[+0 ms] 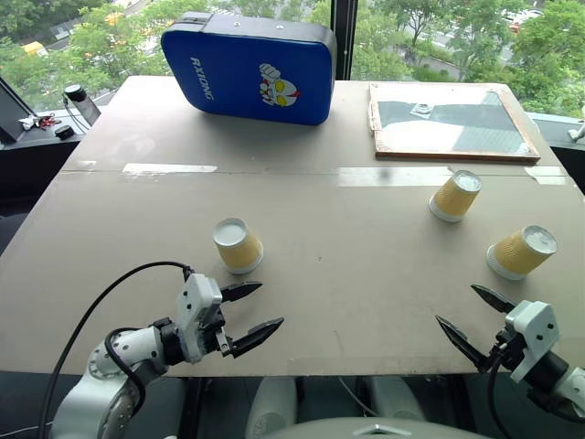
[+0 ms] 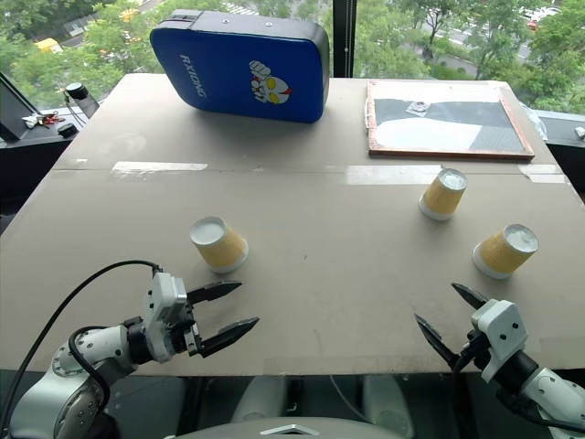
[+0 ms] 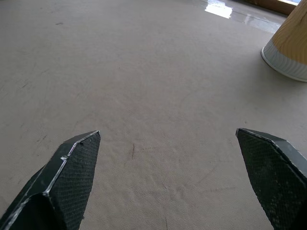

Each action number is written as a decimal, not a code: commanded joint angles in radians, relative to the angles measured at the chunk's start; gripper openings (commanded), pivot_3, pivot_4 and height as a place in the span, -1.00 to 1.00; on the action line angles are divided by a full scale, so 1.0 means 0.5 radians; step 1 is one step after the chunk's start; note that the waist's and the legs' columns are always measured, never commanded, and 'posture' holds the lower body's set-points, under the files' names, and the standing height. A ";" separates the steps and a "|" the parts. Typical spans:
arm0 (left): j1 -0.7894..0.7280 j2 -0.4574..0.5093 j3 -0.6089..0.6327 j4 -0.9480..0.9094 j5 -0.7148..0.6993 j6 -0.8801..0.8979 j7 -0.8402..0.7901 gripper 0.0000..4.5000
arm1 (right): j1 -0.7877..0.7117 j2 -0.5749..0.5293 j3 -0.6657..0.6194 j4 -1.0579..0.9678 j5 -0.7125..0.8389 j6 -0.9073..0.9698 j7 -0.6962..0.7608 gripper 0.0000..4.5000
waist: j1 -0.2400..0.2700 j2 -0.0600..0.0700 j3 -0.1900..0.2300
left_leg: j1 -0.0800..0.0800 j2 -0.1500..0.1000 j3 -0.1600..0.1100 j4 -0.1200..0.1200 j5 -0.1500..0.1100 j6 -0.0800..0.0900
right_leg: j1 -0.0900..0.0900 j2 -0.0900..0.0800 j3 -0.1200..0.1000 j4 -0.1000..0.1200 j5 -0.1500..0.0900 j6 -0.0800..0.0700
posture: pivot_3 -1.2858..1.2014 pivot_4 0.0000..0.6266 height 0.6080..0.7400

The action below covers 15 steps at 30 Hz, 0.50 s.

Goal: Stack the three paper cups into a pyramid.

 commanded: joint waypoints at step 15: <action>-0.460 0.045 -0.049 -0.350 -0.459 0.216 -0.138 0.98 | -0.896 -0.070 -0.299 -0.296 -0.224 0.766 -0.763 0.99 | 0.002 0.001 0.000 | -0.002 -0.005 -0.002 0.003 0.000 0.000 | 0.000 0.001 -0.001 0.003 0.004 0.007 | 0.03 -0.52 1.00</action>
